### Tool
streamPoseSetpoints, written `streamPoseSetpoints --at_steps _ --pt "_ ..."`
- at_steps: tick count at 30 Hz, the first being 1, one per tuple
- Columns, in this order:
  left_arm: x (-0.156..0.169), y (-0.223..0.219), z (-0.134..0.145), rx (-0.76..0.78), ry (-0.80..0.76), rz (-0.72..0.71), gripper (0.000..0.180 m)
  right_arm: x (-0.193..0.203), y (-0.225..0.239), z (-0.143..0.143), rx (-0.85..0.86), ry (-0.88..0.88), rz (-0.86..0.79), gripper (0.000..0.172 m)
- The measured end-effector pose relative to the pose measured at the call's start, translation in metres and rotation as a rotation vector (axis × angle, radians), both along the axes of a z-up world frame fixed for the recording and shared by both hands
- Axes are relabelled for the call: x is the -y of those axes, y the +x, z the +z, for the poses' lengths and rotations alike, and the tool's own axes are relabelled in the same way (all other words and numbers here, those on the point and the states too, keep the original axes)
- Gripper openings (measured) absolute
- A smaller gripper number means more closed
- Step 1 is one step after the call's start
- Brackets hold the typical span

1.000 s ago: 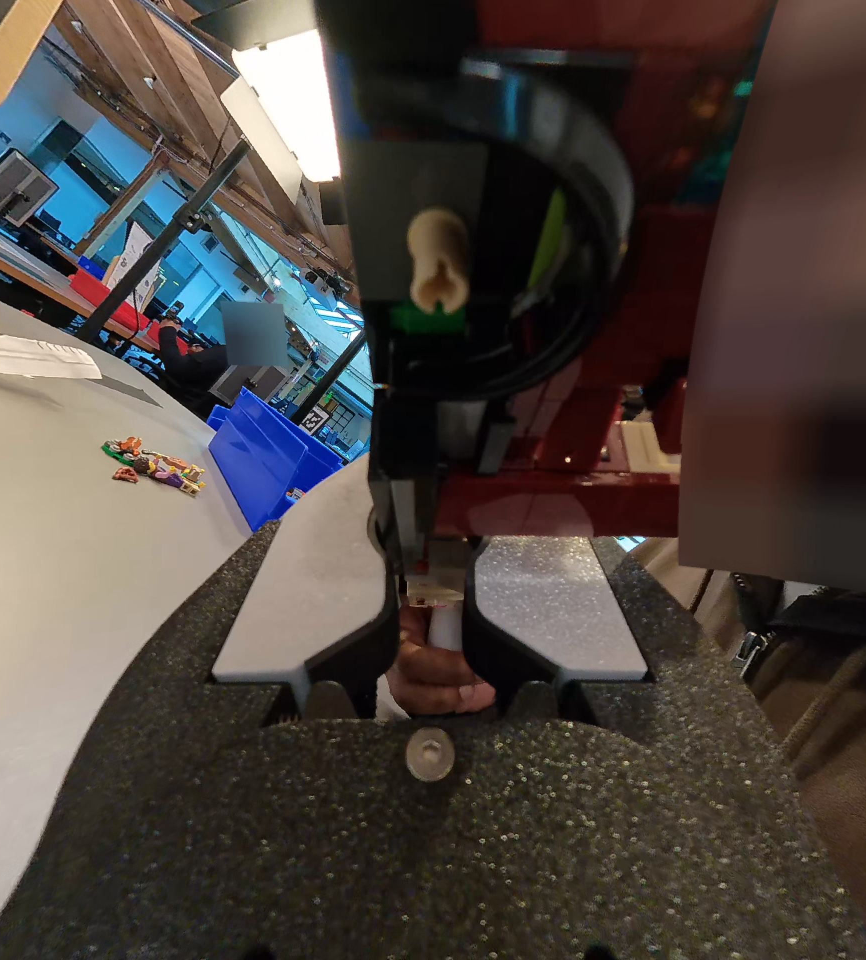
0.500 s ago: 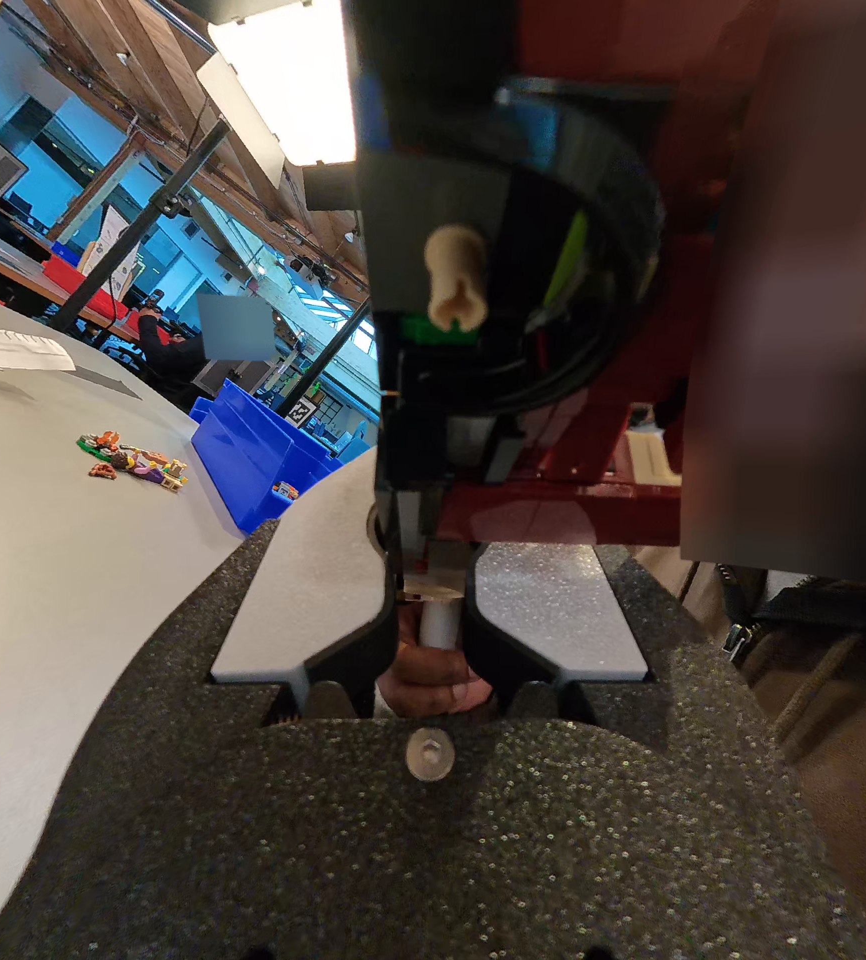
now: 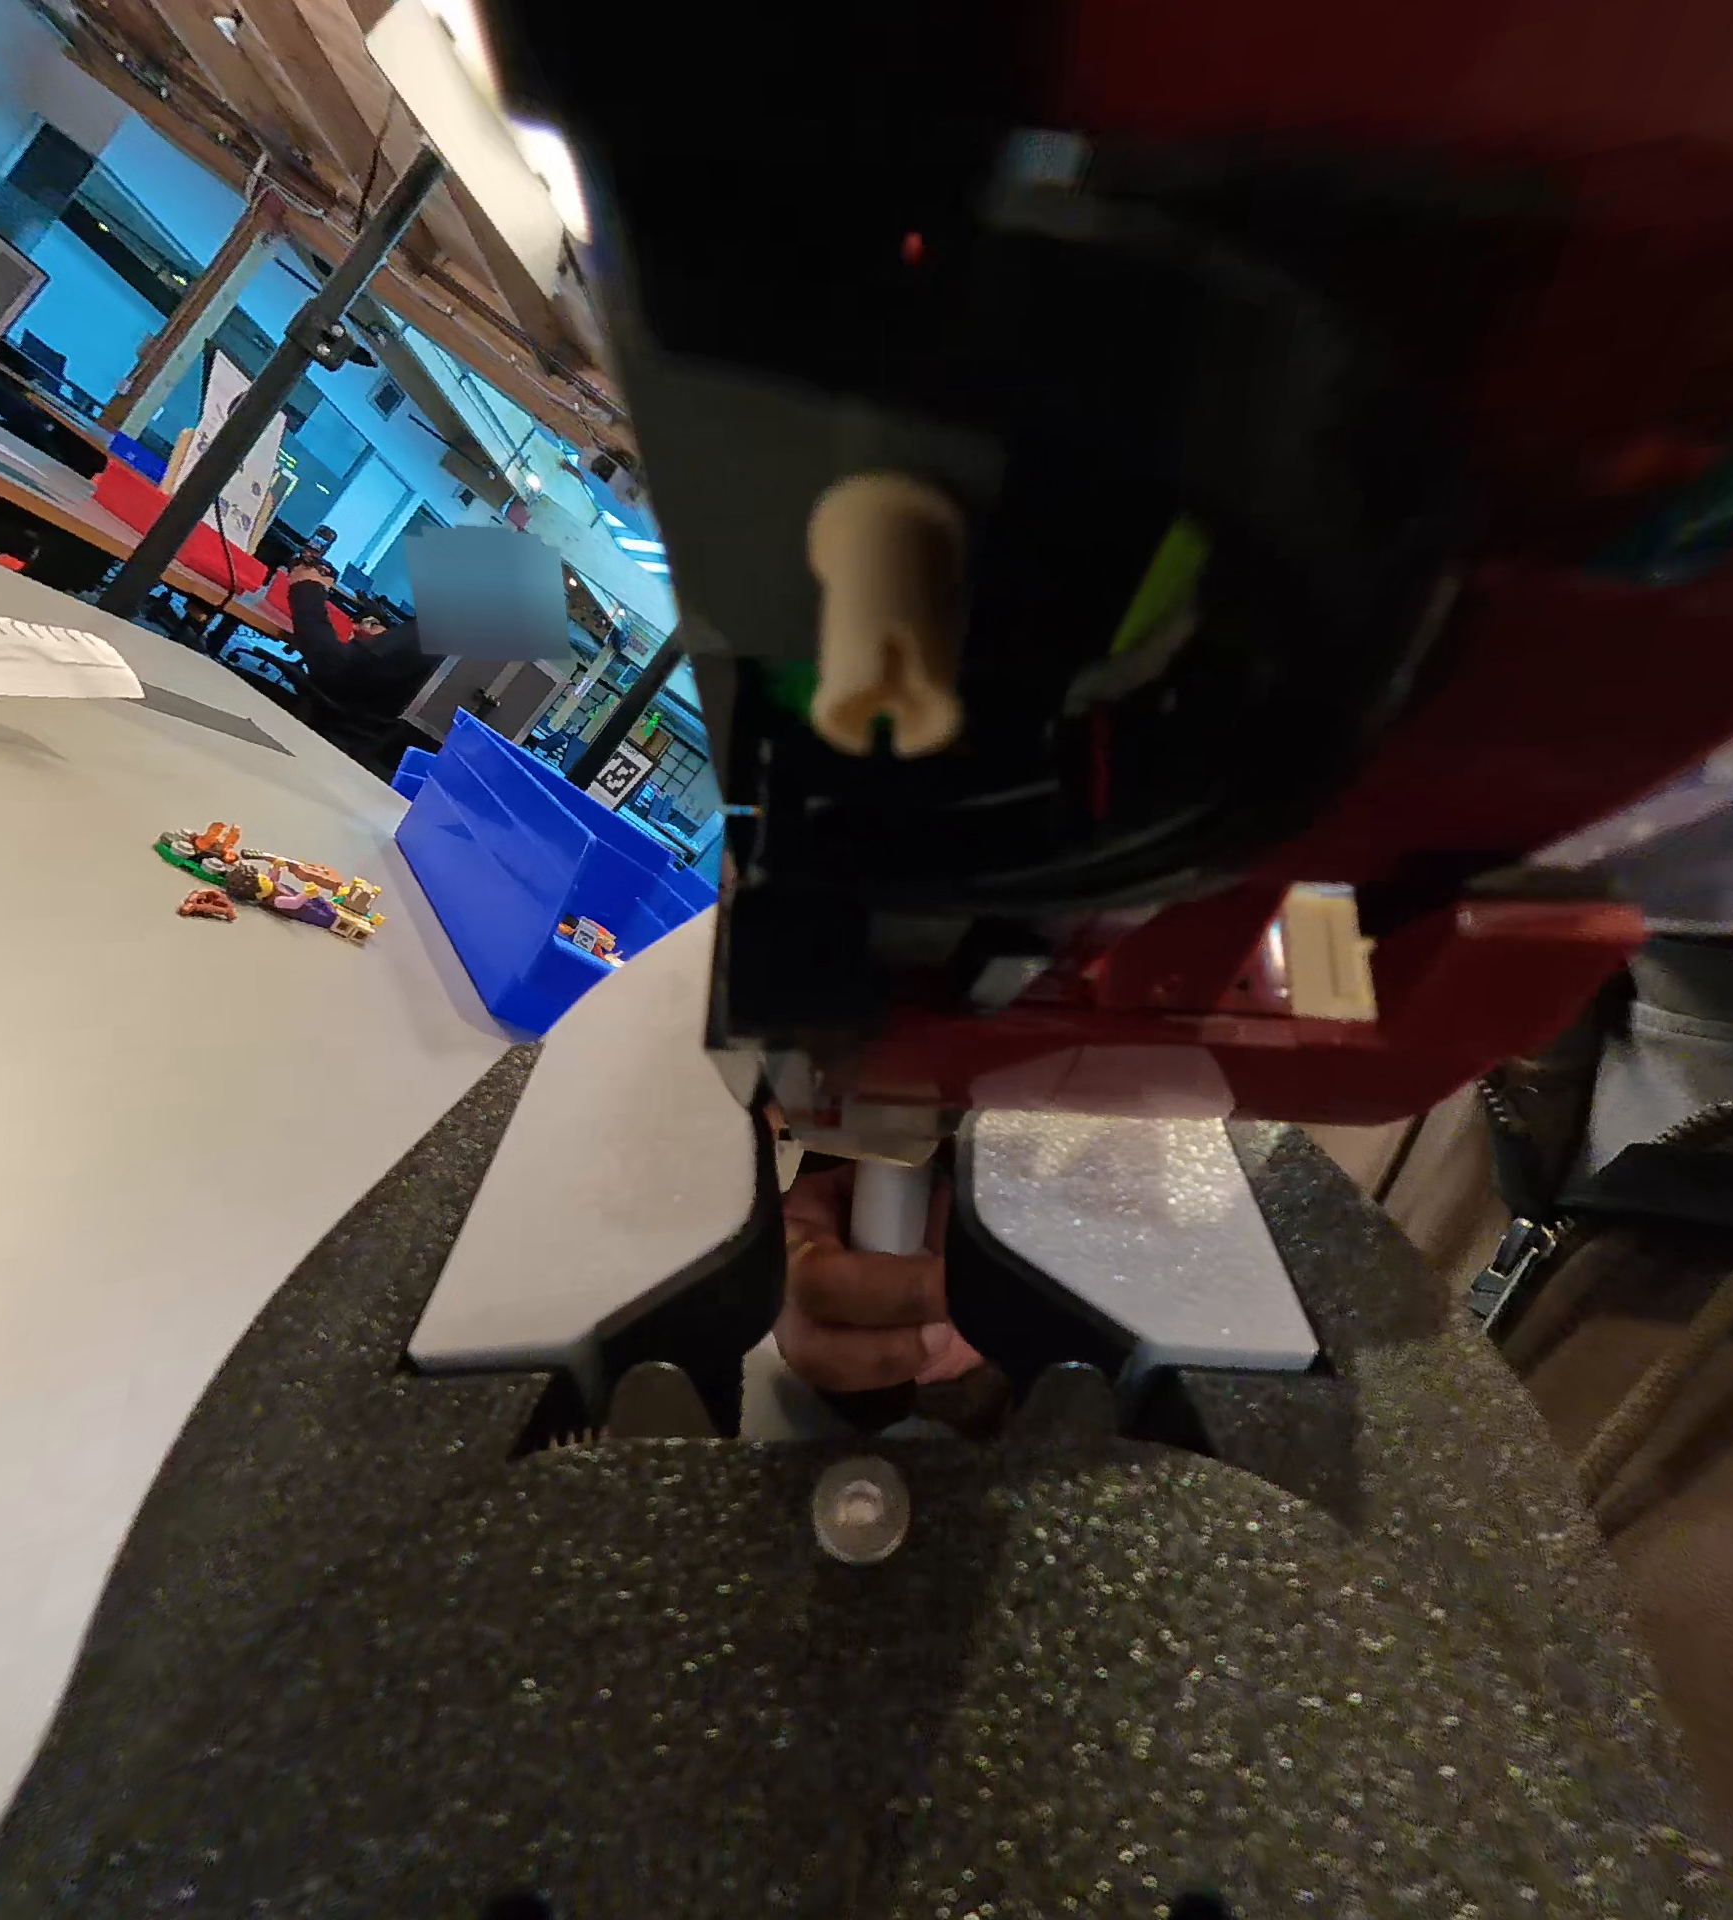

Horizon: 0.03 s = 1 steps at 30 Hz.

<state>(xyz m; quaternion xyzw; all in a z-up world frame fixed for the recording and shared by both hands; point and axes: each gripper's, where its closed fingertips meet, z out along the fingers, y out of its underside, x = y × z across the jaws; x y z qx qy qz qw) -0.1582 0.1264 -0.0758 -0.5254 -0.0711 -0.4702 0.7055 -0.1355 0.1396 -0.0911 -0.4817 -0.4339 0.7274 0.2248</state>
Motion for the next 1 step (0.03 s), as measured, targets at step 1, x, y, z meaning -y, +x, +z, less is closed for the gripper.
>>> streamPoseSetpoints --at_steps 1 --pt "0.0003 0.0005 -0.0003 -0.009 -0.002 -0.006 0.031 0.0004 0.0001 -0.0002 0.0 0.005 -0.001 0.024"
